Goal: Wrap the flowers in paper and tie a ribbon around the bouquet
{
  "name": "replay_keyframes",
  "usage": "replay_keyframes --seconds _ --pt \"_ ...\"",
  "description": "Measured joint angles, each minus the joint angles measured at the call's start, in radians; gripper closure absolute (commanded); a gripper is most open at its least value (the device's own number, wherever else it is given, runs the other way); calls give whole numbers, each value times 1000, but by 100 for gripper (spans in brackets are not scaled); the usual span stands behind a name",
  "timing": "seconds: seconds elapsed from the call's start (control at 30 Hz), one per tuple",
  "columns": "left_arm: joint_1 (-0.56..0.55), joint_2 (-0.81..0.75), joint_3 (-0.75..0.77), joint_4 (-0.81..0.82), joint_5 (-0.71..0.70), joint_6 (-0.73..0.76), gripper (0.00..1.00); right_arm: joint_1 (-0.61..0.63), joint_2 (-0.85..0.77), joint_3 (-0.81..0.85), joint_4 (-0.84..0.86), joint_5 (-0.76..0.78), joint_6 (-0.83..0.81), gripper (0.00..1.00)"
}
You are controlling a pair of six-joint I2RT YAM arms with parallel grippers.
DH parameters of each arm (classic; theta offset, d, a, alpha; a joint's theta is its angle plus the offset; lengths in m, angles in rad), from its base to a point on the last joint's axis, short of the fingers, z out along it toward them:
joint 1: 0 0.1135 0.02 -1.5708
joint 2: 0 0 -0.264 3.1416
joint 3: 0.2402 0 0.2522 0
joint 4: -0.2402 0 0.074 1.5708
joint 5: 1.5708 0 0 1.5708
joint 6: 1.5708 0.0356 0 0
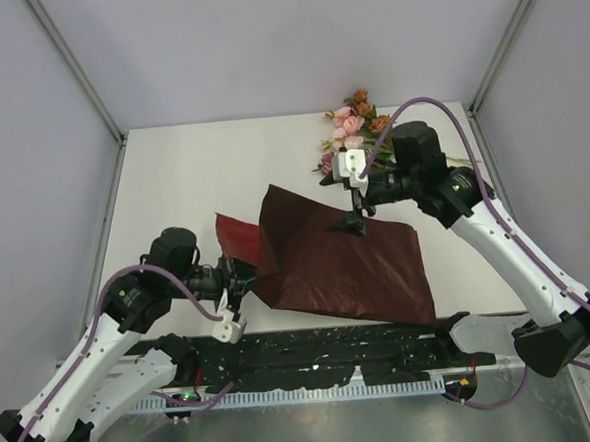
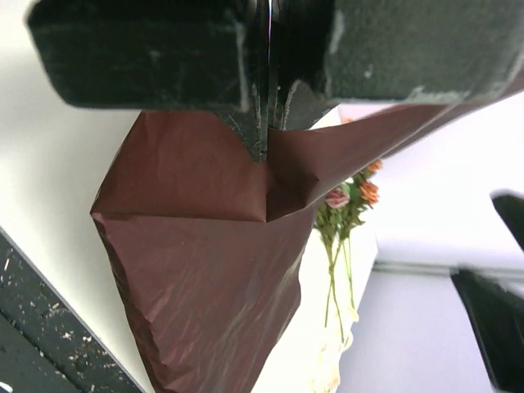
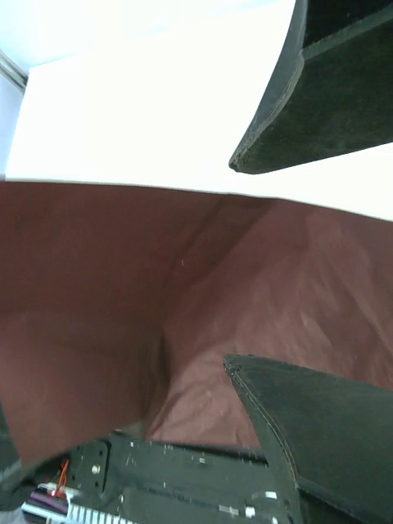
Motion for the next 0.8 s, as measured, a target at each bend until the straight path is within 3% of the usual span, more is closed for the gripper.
replay_keyframes --seconds 0.3,0.5,0.53,0.6,0.63,0.67,0.7,0.73,0.8 --pt "-50 -48 -9 -131 -5 294 100 95 213 40 126 -5 -47 5" --pt "-55 -69 -9 -188 14 426 100 183 246 51 127 -58 -80 6" --pt "-55 -73 -9 -196 20 440 100 195 247 51 125 -66 -89 14" --pt "-55 -82 -9 -204 26 464 100 211 253 52 117 -79 -111 43" --pt "-55 -86 -9 -207 27 471 100 216 260 55 107 -84 -128 71" --pt "-55 -89 -9 -211 26 473 100 219 274 64 80 -87 -141 87" --pt "-56 -91 -9 -211 24 469 98 221 285 73 63 -88 -161 94" --pt "-56 -93 -9 -209 19 455 90 221 299 87 37 -86 -161 94" --pt "-56 -99 -9 -182 -10 360 67 222 324 125 -13 -65 -164 94"
